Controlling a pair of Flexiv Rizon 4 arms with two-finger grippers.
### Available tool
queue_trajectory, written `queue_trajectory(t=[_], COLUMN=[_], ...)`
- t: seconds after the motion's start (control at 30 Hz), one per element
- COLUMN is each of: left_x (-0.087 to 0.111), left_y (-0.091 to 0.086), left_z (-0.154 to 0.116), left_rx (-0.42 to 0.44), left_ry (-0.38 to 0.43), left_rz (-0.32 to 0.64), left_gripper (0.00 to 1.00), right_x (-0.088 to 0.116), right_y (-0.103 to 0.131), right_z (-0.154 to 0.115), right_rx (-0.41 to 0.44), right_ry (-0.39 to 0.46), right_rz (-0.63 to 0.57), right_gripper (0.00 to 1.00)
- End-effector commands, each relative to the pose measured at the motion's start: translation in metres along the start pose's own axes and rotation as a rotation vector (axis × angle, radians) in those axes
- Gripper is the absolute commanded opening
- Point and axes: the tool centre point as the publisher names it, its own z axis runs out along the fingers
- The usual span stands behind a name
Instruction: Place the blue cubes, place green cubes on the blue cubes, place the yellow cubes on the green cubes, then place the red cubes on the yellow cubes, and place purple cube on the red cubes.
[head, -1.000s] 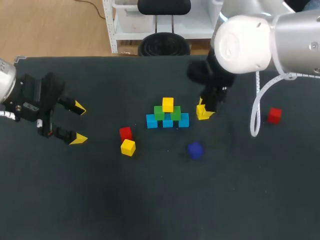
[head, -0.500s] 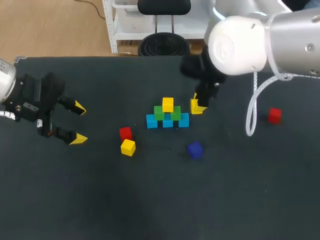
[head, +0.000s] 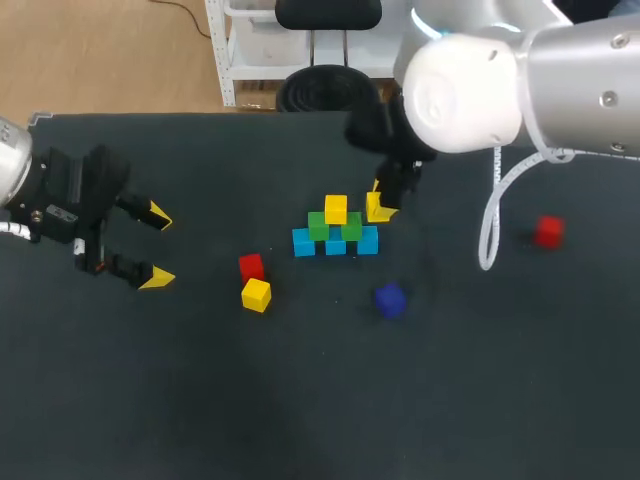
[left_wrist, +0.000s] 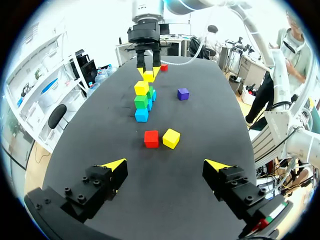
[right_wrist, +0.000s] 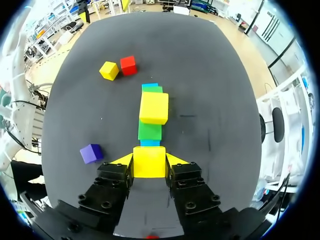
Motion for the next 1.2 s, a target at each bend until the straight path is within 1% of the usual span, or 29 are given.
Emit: queue_trajectory(t=[0.03, 0.43, 0.73, 1.2], left_x=[0.001, 0.001, 0.001, 0.001], left_y=[0.001, 0.001, 0.001, 0.001], left_z=[0.001, 0.001, 0.001, 0.001], left_rx=[0.001, 0.001, 0.001, 0.001], left_ry=[-0.003, -0.003, -0.003, -0.003], left_rz=[0.002, 0.002, 0.002, 0.002], left_gripper=[1.00, 1.00, 1.00, 1.00], right_x=[-0.006, -0.011, -0.017, -0.019], right_y=[-0.005, -0.007, -0.005, -0.003], right_z=[0.001, 0.001, 0.004, 0.008], right_rx=[-0.005, -0.003, -0.008, -0.018], right_ry=[0.003, 0.002, -0.003, 0.000], right_rz=[0.001, 0.006, 0.004, 0.004], right_gripper=[0.00, 0.00, 0.00, 0.00])
